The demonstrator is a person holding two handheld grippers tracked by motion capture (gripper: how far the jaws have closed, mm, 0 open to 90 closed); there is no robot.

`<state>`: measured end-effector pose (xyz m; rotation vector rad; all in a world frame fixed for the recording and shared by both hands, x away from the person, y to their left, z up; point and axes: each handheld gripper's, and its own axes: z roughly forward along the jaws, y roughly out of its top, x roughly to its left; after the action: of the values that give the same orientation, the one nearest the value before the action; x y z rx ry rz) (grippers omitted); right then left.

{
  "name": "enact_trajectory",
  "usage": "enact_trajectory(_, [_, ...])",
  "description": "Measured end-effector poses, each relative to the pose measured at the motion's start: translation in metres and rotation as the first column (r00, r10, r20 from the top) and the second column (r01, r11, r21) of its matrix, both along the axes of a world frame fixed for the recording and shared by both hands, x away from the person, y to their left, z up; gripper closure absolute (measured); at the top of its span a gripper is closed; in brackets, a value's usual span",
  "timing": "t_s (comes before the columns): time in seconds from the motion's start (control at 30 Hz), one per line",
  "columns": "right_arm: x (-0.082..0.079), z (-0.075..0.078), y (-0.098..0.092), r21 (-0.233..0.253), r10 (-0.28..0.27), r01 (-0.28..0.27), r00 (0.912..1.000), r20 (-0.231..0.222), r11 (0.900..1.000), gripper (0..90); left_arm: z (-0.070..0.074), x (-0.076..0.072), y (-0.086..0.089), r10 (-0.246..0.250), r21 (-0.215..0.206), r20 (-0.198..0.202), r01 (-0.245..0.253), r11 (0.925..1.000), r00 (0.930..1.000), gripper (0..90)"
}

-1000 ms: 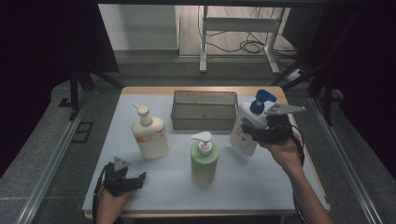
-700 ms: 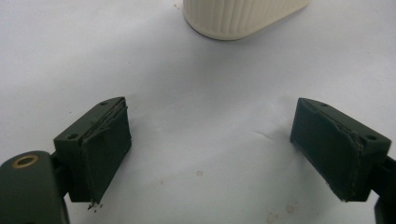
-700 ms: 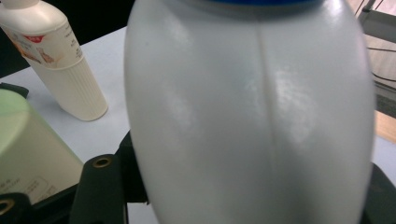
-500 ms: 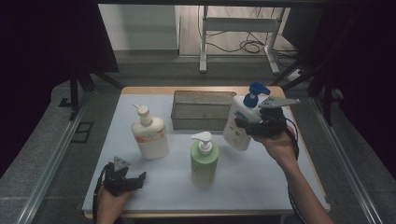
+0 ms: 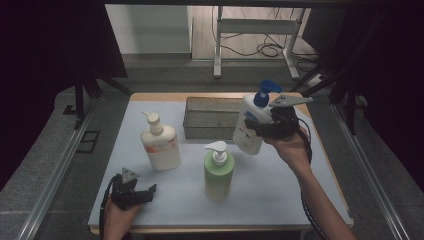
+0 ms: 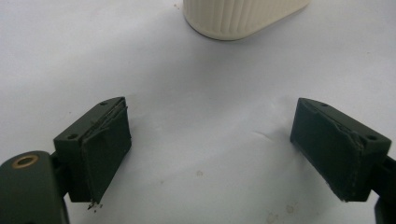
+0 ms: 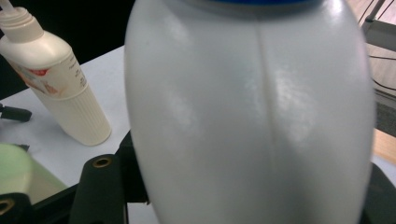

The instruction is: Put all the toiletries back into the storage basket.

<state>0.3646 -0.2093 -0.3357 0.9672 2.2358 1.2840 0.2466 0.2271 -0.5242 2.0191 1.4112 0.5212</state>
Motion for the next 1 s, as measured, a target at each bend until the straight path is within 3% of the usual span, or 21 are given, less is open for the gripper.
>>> enact_trajectory(0.47, [0.020,0.015,0.028,-0.021,0.001,0.000,0.9996,0.027,1.000,38.6,0.000,0.000,0.000,0.000,-0.001,0.000,0.000,1.0000,1.0000,12.0])
enact_trajectory(1.0, [0.049,0.017,0.055,0.010,-0.029,0.028,0.9990,0.034,1.000,38.7,0.000,0.000,0.000,0.001,-0.002,0.001,-0.001,1.0000,1.0000,12.0])
